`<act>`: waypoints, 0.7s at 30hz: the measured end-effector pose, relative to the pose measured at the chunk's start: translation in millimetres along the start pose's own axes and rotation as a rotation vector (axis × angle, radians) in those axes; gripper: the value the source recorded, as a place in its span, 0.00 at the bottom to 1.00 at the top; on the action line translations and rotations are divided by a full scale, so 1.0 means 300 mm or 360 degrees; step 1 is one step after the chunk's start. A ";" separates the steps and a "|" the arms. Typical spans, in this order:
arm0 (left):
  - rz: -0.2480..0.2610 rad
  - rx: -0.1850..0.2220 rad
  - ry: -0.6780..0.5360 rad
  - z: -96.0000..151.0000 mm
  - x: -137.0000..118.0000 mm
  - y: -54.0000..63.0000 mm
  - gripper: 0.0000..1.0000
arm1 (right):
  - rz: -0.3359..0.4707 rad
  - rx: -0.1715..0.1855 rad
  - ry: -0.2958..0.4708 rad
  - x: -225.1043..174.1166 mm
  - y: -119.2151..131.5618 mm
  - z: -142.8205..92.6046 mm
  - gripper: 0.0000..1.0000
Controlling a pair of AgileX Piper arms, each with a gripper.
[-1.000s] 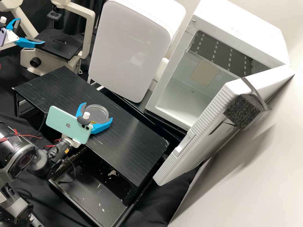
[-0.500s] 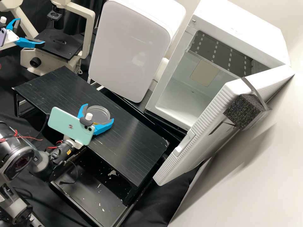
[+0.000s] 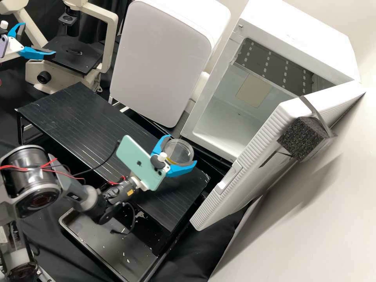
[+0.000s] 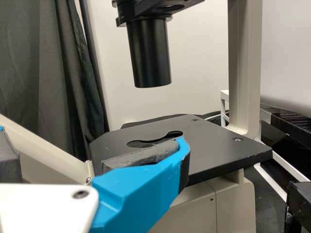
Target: Place the petri dish in the incubator
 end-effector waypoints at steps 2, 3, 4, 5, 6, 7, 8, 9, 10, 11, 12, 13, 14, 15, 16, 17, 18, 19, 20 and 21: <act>0.0000 0.0000 0.0000 0.000 0.000 0.000 1.00 | 0.0043 0.0006 -0.0023 0.047 0.015 0.014 0.00; 0.0000 0.0000 0.0000 0.000 0.000 0.000 1.00 | 0.0068 0.0004 -0.0047 0.077 0.024 0.024 0.00; 0.0000 0.0000 0.0000 0.000 0.000 0.000 1.00 | 0.0096 -0.0005 -0.0062 0.099 0.032 0.031 0.00; 0.0000 0.0000 0.0000 0.000 0.000 0.000 1.00 | 0.0118 -0.0012 -0.0072 0.115 0.039 0.037 0.00; 0.0000 0.0000 0.0000 0.000 0.000 0.000 1.00 | 0.0141 -0.0018 -0.0085 0.133 0.045 0.044 0.00; 0.0000 0.0000 0.0000 0.000 0.000 0.000 1.00 | 0.0159 -0.0031 -0.0090 0.147 0.050 0.048 0.00; 0.0000 0.0000 0.0000 0.000 0.000 0.000 1.00 | 0.0184 -0.0045 -0.0087 0.164 0.057 0.048 0.00; 0.0000 0.0000 0.0000 0.000 0.000 0.000 1.00 | 0.0210 -0.0046 -0.0087 0.182 0.061 0.048 0.00; 0.0000 0.0000 0.0000 0.000 0.000 0.000 1.00 | 0.0231 -0.0049 -0.0092 0.196 0.062 0.051 0.00; 0.0000 0.0000 0.0000 0.000 0.000 0.000 1.00 | 0.0256 -0.0054 -0.0087 0.218 0.064 0.050 0.00; 0.0000 0.0000 0.0000 0.000 0.000 0.000 1.00 | 0.0270 -0.0057 -0.0085 0.234 0.064 0.049 0.00; 0.0000 0.0000 0.0000 0.000 0.000 0.000 1.00 | 0.0286 -0.0062 -0.0073 0.259 0.065 0.044 0.00; 0.0000 0.0000 0.0000 0.000 0.000 0.000 1.00 | 0.0282 -0.0056 -0.0066 0.281 0.059 0.041 0.00; 0.0000 0.0000 0.0000 0.000 0.000 0.000 1.00 | 0.0279 -0.0058 -0.0061 0.305 0.056 0.040 0.00; 0.0000 0.0000 0.0000 0.000 0.000 0.000 1.00 | 0.0267 -0.0069 -0.0069 0.325 0.047 0.042 0.00; 0.0000 0.0000 0.0000 0.000 0.000 0.000 1.00 | 0.0263 -0.0081 -0.0072 0.344 0.043 0.042 0.00; 0.0000 0.0000 0.0000 0.000 0.000 0.000 1.00 | 0.0252 -0.0086 -0.0081 0.367 0.037 0.044 0.00; 0.0000 0.0000 0.0000 0.000 0.000 0.000 1.00 | 0.0234 -0.0092 -0.0088 0.386 0.028 0.044 0.00; 0.0000 0.0000 0.0000 0.000 0.000 0.000 1.00 | 0.0219 -0.0097 -0.0096 0.408 0.023 0.047 0.00; 0.0000 0.0000 0.0000 0.000 0.000 0.000 1.00 | 0.0211 -0.0094 -0.0103 0.429 0.019 0.051 0.00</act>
